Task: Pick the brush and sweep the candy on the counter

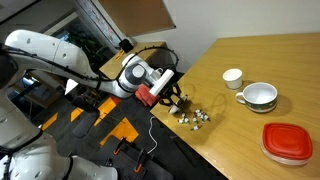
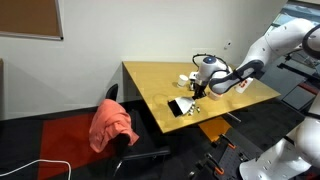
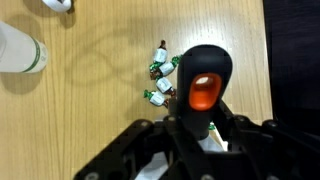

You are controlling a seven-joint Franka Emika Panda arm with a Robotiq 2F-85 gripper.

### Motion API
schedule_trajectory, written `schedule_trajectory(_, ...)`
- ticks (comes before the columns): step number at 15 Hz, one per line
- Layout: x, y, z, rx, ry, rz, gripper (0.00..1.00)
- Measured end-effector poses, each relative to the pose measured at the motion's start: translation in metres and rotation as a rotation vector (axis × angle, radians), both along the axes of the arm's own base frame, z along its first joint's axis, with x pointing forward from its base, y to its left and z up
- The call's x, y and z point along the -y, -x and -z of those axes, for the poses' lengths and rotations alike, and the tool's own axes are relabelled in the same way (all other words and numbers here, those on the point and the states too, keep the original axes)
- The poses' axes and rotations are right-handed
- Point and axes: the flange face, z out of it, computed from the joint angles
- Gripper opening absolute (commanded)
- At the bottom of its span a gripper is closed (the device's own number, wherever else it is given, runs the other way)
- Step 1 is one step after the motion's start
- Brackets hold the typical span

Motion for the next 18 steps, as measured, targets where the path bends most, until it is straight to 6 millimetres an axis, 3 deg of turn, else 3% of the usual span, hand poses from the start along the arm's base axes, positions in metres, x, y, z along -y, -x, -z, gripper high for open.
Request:
schedule_trajectory(8, 0.038, 0.036, 0.014, -0.081, 0.040, 0.037, 0.13)
schedule_trajectory(18, 0.097, 0.076, 0.013, -0.157, 0.227, -0.022, 0.13)
